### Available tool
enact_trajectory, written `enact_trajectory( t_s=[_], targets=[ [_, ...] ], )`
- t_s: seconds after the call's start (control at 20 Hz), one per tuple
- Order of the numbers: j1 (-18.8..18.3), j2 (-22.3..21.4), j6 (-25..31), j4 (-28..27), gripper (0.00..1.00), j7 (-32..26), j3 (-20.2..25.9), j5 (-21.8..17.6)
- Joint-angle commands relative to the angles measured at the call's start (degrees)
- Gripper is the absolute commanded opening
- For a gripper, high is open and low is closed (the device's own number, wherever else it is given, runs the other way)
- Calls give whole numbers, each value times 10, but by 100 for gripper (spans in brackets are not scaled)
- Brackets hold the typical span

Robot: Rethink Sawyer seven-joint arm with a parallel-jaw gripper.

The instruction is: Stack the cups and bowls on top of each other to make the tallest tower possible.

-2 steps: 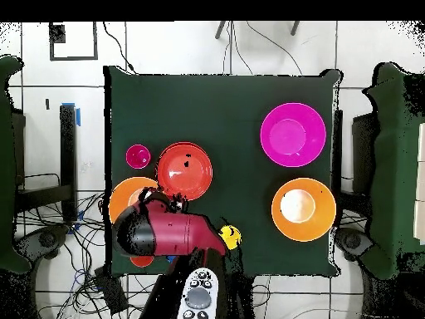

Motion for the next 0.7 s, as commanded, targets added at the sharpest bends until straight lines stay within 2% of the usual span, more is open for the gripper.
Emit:
enact_trajectory(
  t_s=[0.05,0.3,0.7],
  targets=[
    [3,61,-57,-15,100,91,26,6],
    [0,75,-75,-17,100,88,28,6],
    [1,70,-67,-18,100,83,29,10]
  ],
)
